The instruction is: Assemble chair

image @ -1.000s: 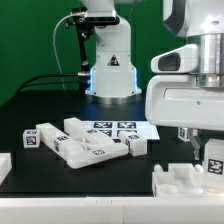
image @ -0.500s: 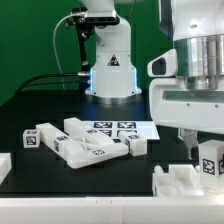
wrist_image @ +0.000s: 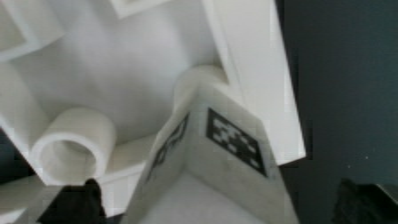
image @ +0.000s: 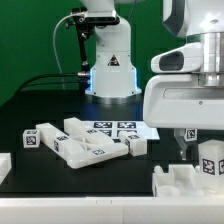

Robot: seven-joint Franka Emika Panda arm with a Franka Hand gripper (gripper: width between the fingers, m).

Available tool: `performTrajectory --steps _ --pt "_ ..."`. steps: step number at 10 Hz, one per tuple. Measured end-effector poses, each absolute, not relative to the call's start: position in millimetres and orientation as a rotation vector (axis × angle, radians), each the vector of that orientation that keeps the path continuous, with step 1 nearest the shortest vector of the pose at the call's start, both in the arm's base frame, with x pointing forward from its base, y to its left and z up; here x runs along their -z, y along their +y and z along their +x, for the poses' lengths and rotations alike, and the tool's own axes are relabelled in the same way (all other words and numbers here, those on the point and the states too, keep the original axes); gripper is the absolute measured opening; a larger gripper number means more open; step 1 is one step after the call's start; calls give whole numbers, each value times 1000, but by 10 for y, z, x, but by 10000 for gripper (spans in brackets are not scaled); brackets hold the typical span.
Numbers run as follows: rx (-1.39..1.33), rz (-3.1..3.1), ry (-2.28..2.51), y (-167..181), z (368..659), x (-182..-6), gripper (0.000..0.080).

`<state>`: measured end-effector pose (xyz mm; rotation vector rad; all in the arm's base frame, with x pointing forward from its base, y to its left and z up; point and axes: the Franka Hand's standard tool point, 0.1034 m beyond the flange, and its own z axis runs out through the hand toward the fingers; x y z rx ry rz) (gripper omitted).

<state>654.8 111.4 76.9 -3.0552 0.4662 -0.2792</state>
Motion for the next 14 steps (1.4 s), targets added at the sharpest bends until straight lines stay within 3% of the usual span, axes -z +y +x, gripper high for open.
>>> performTrajectory --steps 4,7,9,14 --pt "260 -3159 -424 1141 6500 -784 649" --pt "252 -3160 -451 1130 6484 -758 637" --pt "251 -3161 -440 1128 6483 -754 285" --pt "265 -3120 440 1166 6569 -743 287"
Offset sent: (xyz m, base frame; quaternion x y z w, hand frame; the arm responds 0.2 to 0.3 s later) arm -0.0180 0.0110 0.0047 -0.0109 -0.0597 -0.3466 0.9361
